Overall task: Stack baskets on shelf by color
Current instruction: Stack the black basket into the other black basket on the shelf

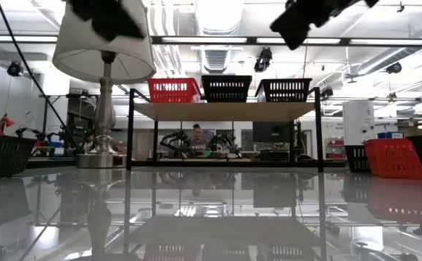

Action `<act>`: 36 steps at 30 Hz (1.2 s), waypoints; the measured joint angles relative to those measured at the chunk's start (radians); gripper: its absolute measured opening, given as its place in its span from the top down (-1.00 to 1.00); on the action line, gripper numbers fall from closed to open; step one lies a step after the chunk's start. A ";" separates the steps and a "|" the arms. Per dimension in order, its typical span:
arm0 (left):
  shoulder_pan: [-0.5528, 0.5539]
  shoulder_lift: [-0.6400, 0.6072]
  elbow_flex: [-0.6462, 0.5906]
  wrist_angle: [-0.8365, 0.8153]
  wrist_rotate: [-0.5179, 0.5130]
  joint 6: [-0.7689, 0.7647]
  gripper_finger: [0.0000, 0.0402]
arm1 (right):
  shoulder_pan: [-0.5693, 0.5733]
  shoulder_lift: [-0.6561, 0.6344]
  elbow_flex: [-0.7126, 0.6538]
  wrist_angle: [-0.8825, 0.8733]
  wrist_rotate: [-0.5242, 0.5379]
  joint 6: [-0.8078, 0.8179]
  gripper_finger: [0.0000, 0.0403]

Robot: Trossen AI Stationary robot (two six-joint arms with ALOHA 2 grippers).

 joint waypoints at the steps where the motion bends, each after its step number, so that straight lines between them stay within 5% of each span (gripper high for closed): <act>1: -0.007 0.014 0.002 -0.041 0.022 -0.069 0.61 | 0.037 -0.009 -0.018 0.003 0.041 0.011 0.91; 7: -0.038 0.120 0.066 -0.407 0.187 -0.593 0.61 | 0.227 -0.038 -0.078 0.023 0.309 0.042 0.91; 12: -0.076 0.224 0.100 -0.808 0.195 -1.001 0.61 | 0.323 -0.036 -0.102 0.087 0.402 0.034 0.91; 26: -0.084 0.271 0.090 -0.795 0.239 -1.089 0.58 | 0.395 -0.022 -0.102 0.113 0.422 0.007 0.91; 36: -0.073 0.287 0.041 -0.745 0.214 -1.116 0.12 | 0.413 -0.022 -0.102 0.108 0.420 0.007 0.91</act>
